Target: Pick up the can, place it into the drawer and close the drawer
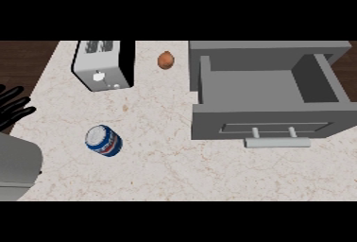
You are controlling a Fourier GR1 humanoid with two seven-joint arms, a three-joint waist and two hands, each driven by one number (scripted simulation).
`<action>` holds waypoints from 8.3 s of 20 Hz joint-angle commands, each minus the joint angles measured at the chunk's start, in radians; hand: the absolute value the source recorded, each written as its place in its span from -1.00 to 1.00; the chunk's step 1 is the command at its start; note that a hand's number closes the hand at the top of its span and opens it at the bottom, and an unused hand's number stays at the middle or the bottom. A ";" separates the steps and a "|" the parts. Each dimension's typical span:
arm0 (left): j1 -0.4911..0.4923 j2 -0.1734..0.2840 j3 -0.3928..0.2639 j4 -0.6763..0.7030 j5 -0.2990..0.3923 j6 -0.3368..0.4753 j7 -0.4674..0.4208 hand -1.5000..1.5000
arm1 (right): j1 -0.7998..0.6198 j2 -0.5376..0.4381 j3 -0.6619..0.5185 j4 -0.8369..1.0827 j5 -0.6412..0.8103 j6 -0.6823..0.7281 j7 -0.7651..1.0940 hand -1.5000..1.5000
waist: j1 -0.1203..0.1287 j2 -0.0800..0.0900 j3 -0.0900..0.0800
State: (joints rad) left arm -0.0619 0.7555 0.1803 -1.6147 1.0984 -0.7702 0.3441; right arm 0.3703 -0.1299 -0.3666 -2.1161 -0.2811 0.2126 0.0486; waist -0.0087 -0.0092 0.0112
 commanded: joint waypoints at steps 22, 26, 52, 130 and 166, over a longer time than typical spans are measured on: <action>-0.088 -0.314 -0.069 0.171 -0.429 0.038 -0.034 -1.00 | 0.065 0.023 -0.197 -0.060 -0.123 0.159 0.062 -1.00 | 0.003 0.008 -0.011; -0.046 -0.363 -0.071 0.253 -0.559 -0.018 -0.152 -1.00 | 0.055 -0.021 -0.246 -0.029 -0.175 0.199 0.072 -1.00 | 0.004 0.009 -0.012; -0.354 -0.370 -0.066 1.178 -1.161 0.028 -0.929 -1.00 | 0.056 0.058 -0.336 -0.033 -0.205 0.331 0.064 -1.00 | -0.024 0.018 -0.014; -0.908 -0.755 -0.263 0.463 -0.849 1.253 -0.138 1.00 | 0.101 0.129 -0.312 -0.169 -0.262 0.289 0.176 -1.00 | -0.014 0.010 -0.011; -1.274 -0.756 -0.666 1.069 -0.295 1.445 -0.438 1.00 | -0.010 0.082 -0.299 -0.191 -0.271 0.226 0.268 -1.00 | -0.078 0.024 -0.009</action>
State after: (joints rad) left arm -1.3764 0.0001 -0.4143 -0.5544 0.7494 0.6639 -0.0647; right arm 0.3668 -0.0320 -0.6549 -2.3002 -0.5425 0.4407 0.3076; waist -0.0755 0.0134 0.0017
